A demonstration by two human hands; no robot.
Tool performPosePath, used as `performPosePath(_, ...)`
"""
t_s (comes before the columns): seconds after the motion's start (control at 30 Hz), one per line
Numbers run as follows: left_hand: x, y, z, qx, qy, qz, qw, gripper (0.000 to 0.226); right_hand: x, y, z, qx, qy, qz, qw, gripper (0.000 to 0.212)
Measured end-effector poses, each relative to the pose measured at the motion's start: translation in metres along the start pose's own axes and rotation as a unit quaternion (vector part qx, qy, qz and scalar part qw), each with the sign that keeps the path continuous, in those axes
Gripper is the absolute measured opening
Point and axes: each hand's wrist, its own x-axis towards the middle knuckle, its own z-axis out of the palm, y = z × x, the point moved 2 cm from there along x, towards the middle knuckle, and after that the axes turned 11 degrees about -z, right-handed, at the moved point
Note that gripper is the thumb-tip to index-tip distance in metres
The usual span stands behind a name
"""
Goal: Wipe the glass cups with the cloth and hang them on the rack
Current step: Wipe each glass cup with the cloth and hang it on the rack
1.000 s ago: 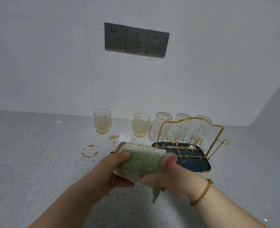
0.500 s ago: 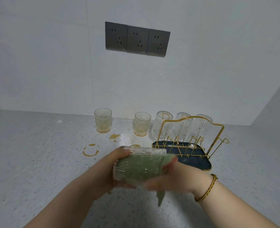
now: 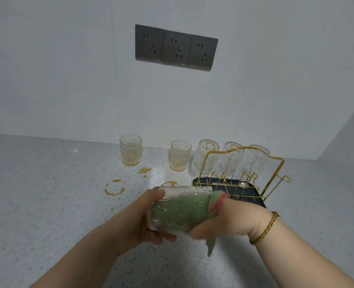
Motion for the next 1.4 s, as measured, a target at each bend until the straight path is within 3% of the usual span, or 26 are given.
performPosePath(0.07,0.001,-0.003,0.003,-0.029,-0.025,-0.045,0.998,0.045,-0.002,-0.004,-0.008,-0.06,-0.024,-0.014,0.998,0.037)
performPosePath(0.1,0.001,-0.004,0.004,-0.036,-0.034,-0.052,0.997,0.046,-0.003,-0.004,-0.012,-0.05,-0.017,-0.024,0.998,0.034)
performPosePath(0.17,0.003,-0.004,0.006,-0.029,-0.04,-0.031,0.998,0.041,-0.005,-0.001,-0.016,0.009,0.008,-0.054,0.998,0.06)
performPosePath(0.23,0.004,-0.001,0.002,0.032,-0.008,0.019,0.999,0.052,0.0,0.009,-0.017,0.166,0.047,-0.067,0.983,0.101)
performPosePath(0.3,0.001,0.004,-0.002,0.119,0.03,0.05,0.991,0.078,0.007,0.019,-0.015,0.318,0.104,-0.078,0.939,0.099)
performPosePath(0.33,-0.001,0.006,-0.001,0.152,0.041,0.056,0.986,0.083,0.008,0.023,-0.014,0.335,0.114,-0.071,0.933,0.091)
performPosePath(0.43,-0.003,0.009,-0.001,0.151,0.035,0.037,0.987,0.079,0.001,0.015,-0.009,0.267,0.077,-0.035,0.96,0.117)
performPosePath(0.53,-0.004,0.006,0.007,0.072,-0.031,-0.053,0.995,0.048,-0.009,0.003,-0.01,0.067,0.027,0.041,0.997,0.072)
performPosePath(0.57,-0.005,0.005,0.009,0.046,-0.047,-0.08,0.995,0.045,-0.009,0.0,-0.014,0.044,0.032,0.041,0.998,0.069)
performPosePath(0.63,-0.003,0.003,0.01,0.009,-0.059,-0.101,0.993,0.046,-0.008,-0.003,-0.012,0.028,0.009,0.018,0.999,0.084)
performPosePath(0.67,-0.002,0.003,0.01,-0.002,-0.063,-0.093,0.994,0.045,-0.006,-0.003,-0.012,0.037,0.012,0.001,0.999,0.09)
performPosePath(0.73,0.0,0.001,0.008,0.004,-0.053,-0.052,0.997,0.039,-0.002,0.001,-0.017,0.193,0.079,-0.03,0.977,0.088)
performPosePath(0.8,-0.001,0.002,0.004,0.058,-0.019,-0.002,0.998,0.045,-0.002,0.004,-0.017,0.358,0.111,-0.059,0.925,0.057)
performPosePath(0.83,-0.002,0.004,0.002,0.099,-0.002,0.016,0.995,0.055,-0.002,0.001,-0.015,0.384,0.102,-0.069,0.915,0.042)
performPosePath(0.87,-0.003,0.006,-0.001,0.148,0.015,0.03,0.988,0.065,0.0,0.002,-0.014,0.381,0.096,-0.072,0.917,0.039)
performPosePath(0.93,-0.004,0.01,-0.005,0.247,0.036,0.028,0.968,0.078,0.001,-0.001,-0.012,0.311,0.093,-0.057,0.944,0.073)
performPosePath(0.97,-0.005,0.011,-0.006,0.291,0.03,0.018,0.956,0.08,-0.004,-0.009,-0.01,0.262,0.083,-0.043,0.961,0.073)
performPosePath(1.03,-0.004,0.011,-0.002,0.334,-0.024,-0.006,0.942,0.07,-0.006,-0.019,-0.008,0.171,0.084,-0.037,0.981,0.029)
performPosePath(1.1,-0.001,0.007,0.001,0.329,-0.049,-0.015,0.943,0.063,-0.005,-0.023,-0.007,0.136,0.095,-0.067,0.984,0.041)
performPosePath(1.17,0.003,0.002,0.001,0.29,-0.024,-0.01,0.957,0.064,-0.004,-0.027,-0.006,0.111,0.122,-0.084,0.983,0.047)
performPosePath(1.27,0.004,-0.003,-0.001,0.25,-0.004,0.008,0.968,0.063,-0.002,-0.028,-0.007,0.106,0.167,-0.115,0.973,0.017)
performPosePath(1.4,0.005,-0.001,-0.008,0.228,0.042,0.021,0.973,0.072,-0.004,-0.025,-0.013,0.141,0.27,-0.152,0.94,0.021)
